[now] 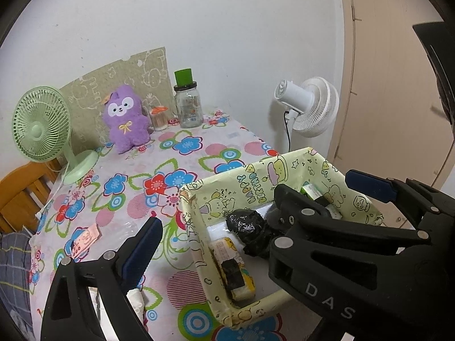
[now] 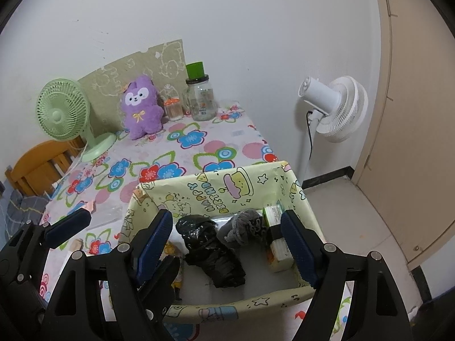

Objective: Organize soft objects
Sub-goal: 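Lift both tools out of the paper box and move back toward the white cloth bags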

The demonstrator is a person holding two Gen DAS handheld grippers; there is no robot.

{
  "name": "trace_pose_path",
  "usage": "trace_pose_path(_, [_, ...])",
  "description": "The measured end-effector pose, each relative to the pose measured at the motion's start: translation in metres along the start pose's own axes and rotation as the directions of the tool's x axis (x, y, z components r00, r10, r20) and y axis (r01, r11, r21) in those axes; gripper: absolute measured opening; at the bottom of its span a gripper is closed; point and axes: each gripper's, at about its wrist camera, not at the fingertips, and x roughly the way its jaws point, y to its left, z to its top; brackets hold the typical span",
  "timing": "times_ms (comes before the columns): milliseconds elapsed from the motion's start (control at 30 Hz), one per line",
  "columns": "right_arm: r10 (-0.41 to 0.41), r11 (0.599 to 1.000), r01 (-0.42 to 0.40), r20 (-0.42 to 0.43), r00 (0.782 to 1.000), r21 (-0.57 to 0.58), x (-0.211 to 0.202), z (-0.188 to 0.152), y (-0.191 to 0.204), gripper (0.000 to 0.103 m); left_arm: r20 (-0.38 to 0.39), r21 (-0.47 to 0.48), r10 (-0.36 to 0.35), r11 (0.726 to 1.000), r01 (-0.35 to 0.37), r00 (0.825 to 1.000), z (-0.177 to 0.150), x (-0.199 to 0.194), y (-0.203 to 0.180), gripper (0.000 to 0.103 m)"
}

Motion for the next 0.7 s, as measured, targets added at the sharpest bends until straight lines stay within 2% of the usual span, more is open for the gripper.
trace_pose_path(400, [-0.011,1.000,0.011,0.029,1.000,-0.016,-0.017,0.000,0.020,0.081,0.037,-0.008,0.006,1.000,-0.005,0.999,-0.005,-0.020,0.017,0.099])
trace_pose_path(533, [-0.008,1.000,0.009,0.045,0.999,-0.026,-0.024,0.000,0.030,0.086,0.052,-0.017,0.009,1.000,-0.008,0.999,-0.007,-0.029,0.027,0.100])
trace_pose_path(700, [0.000,0.999,0.003,0.064,0.998,-0.040,-0.032,-0.001,0.044,0.086,0.068,-0.029,0.018,0.999,-0.016,0.998,-0.010,-0.038,0.039,0.101])
